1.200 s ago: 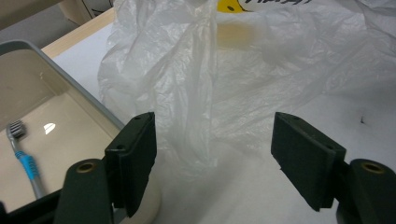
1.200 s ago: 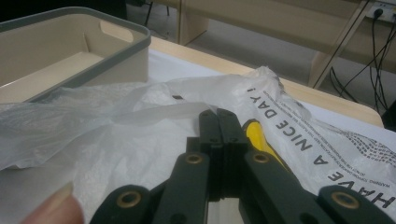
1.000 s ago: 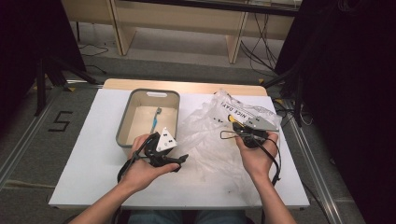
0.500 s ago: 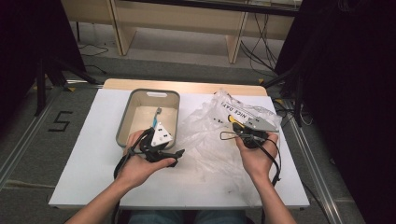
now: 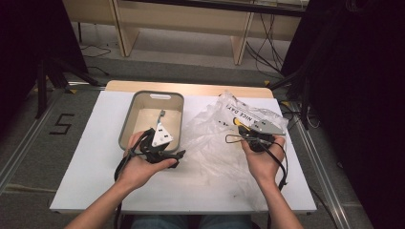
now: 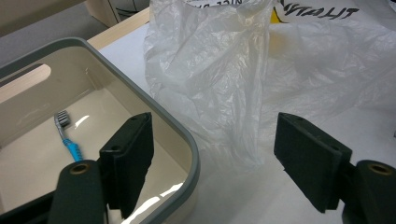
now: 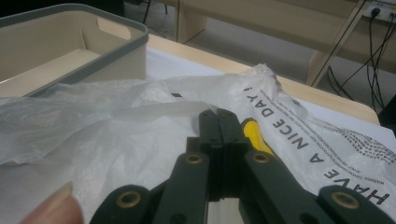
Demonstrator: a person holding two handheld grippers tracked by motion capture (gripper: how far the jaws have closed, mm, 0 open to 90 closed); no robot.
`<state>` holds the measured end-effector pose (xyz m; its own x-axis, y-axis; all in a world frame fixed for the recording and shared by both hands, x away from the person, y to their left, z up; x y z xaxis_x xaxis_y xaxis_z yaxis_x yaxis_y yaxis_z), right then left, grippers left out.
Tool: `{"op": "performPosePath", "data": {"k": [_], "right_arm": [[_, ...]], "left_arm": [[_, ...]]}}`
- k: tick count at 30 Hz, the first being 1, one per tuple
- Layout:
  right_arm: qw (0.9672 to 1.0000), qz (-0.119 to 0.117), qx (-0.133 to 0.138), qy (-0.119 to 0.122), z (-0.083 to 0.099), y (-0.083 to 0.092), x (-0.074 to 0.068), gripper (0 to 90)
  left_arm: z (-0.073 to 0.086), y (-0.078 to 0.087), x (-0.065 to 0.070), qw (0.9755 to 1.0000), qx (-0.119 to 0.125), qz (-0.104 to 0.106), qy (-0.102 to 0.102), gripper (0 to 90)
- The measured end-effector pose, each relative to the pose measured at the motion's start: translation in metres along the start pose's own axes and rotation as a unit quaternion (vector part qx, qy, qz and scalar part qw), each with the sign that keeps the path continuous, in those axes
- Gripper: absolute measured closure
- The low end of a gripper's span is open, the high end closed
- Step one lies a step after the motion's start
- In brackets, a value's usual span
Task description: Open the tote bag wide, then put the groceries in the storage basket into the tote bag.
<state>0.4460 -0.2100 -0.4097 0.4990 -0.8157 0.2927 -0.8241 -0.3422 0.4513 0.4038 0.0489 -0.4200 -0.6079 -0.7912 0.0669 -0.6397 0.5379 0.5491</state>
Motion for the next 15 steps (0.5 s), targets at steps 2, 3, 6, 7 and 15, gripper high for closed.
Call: {"op": "performPosePath", "data": {"k": [2, 3, 6, 7, 15], "right_arm": [[1.0000, 0.001, 0.001, -0.001, -0.0001, 0.0001, 0.0002, 90.0], [1.0000, 0.001, 0.001, -0.001, -0.0001, 0.0002, 0.0002, 90.0], [1.0000, 0.000, 0.000, -0.001, -0.0001, 0.0001, 0.0000, 90.0], [1.0000, 0.000, 0.000, 0.000, -0.0001, 0.0000, -0.0001, 90.0], [1.0000, 0.001, -0.002, -0.002, -0.0001, -0.0014, 0.0007, 90.0]], "left_arm": [[-0.0006, 0.0013, -0.0004, 1.0000, -0.001, 0.000, 0.000, 28.3], [-0.0008, 0.0017, -0.0005, 1.0000, -0.001, -0.001, 0.001, 28.3], [-0.0016, 0.0022, -0.0013, 1.0000, 0.001, -0.002, 0.001, 28.1], [-0.0018, 0.0023, -0.0015, 1.0000, 0.002, -0.002, 0.001, 28.1], [-0.0022, 0.0033, -0.0058, 1.0000, 0.002, 0.000, 0.006, 27.9]]}}
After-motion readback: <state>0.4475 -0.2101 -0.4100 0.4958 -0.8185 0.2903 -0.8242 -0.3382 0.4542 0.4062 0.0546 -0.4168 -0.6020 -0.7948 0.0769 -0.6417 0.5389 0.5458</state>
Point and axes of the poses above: each handheld gripper's, and its own axes: y roughly backward along the jaws, z roughly out of its underside, x roughly to its right, the point moved 6 cm from there along -y, roughly forward along the jaws, and after that the axes turned 11 degrees about y, right-handed, at the moved point
